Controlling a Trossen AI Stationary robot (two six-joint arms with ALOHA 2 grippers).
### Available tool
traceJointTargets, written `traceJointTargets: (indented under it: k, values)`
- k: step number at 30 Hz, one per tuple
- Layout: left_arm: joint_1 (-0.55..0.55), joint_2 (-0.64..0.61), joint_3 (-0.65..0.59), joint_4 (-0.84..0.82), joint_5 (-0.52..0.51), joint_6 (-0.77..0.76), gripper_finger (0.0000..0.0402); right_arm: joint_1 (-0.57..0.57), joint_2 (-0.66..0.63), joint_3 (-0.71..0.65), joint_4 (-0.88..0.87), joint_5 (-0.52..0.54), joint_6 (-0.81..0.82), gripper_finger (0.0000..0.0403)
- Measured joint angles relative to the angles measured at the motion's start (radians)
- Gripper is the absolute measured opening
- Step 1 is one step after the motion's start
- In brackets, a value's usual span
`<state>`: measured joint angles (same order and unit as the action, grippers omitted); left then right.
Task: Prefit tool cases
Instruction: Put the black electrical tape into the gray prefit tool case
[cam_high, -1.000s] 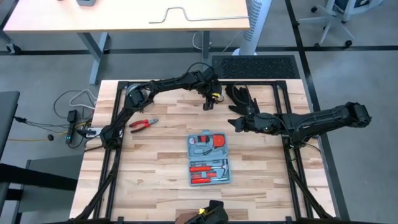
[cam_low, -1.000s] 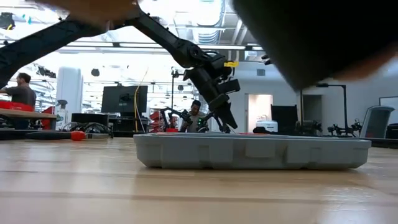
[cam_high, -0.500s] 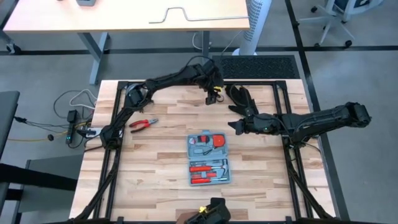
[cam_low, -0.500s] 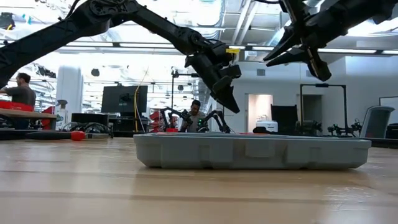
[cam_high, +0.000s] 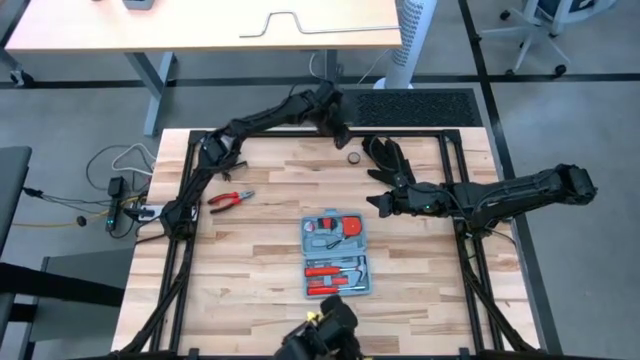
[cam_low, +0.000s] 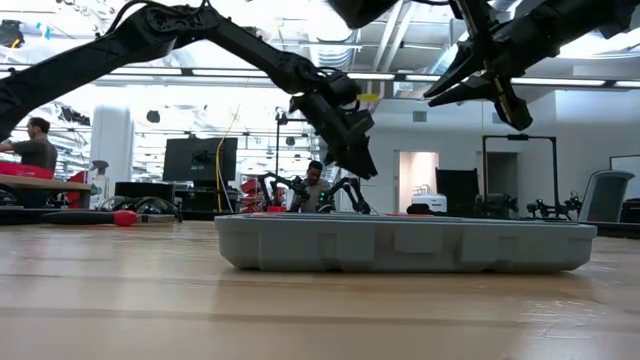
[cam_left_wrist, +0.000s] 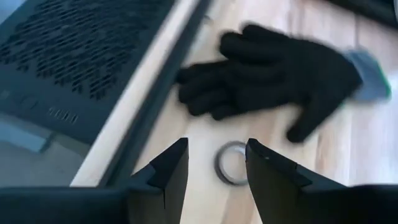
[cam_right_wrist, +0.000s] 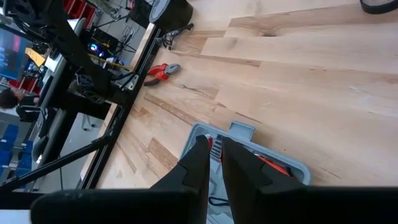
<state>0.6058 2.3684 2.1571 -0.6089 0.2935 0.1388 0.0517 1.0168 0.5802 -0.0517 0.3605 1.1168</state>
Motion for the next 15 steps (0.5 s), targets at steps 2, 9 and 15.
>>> traceJointTargets:
  k: [2,9,15]
  values:
    - [0.014,0.000,0.000,0.028,0.000,-0.082,0.0148,0.000,0.000,0.000,0.000,-0.001,0.000,0.0052]
    - [0.047,0.000,0.000,0.109,-0.003,-0.347,0.0148,0.000,0.000,0.000,0.000,-0.002,0.000,0.0052]
    - [0.054,0.000,0.000,0.122,-0.020,-0.356,0.0148,0.000,0.000,0.000,0.000,-0.002,0.000,0.0052]
